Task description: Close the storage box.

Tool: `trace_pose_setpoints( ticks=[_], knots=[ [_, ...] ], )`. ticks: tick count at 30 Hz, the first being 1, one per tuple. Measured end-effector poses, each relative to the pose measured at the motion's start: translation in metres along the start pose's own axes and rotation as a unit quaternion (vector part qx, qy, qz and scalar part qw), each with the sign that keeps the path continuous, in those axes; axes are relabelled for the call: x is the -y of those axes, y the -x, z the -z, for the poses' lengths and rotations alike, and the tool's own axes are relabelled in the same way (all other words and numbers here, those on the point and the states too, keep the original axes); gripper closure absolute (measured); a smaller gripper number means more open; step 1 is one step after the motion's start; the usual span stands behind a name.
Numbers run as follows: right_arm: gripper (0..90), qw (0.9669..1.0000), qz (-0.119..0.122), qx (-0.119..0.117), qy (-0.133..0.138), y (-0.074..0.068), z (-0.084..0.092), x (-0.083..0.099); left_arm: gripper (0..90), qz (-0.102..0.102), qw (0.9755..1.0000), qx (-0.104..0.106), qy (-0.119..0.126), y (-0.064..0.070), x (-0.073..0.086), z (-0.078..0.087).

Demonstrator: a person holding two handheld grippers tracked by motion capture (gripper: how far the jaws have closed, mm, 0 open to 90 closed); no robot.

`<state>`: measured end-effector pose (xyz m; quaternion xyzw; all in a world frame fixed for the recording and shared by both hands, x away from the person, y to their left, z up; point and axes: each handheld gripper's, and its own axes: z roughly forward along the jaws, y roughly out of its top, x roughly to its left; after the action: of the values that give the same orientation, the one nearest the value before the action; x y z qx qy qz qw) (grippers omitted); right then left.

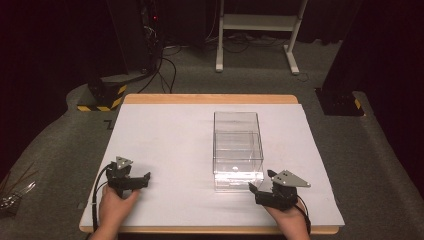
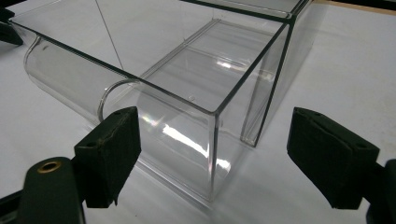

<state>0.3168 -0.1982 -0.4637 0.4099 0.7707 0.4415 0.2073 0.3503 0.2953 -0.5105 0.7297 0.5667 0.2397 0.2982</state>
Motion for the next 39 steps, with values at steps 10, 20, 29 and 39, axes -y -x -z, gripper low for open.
trace_pose_setpoints(
  ticks=[10, 20, 29, 39],
  knots=[
    [17.5, 1.0, -0.005, 0.004, 0.0, 0.006, -0.008, -0.006, 0.4, 0.0, 1.0, 0.0, 0.0, 0.0, 0.0, 0.0],
    [17.2, 0.9999, -0.011, 0.009, 0.002, 0.011, -0.017, -0.01, 0.4, 0.001, 1.0, 0.001, 0.0, 0.0, 0.0, 0.0],
    [17.2, 0.9998, -0.014, 0.015, 0.002, 0.016, -0.025, -0.015, 0.4, 0.0, 1.0, 0.0, 0.0, 0.0, 0.0, 0.0],
    [17.2, 0.9993, -0.028, 0.023, 0.005, 0.022, -0.036, -0.021, 0.4, 0.0, 1.0, 0.0, 0.0, 0.0, 0.0, 0.0]
  ],
)
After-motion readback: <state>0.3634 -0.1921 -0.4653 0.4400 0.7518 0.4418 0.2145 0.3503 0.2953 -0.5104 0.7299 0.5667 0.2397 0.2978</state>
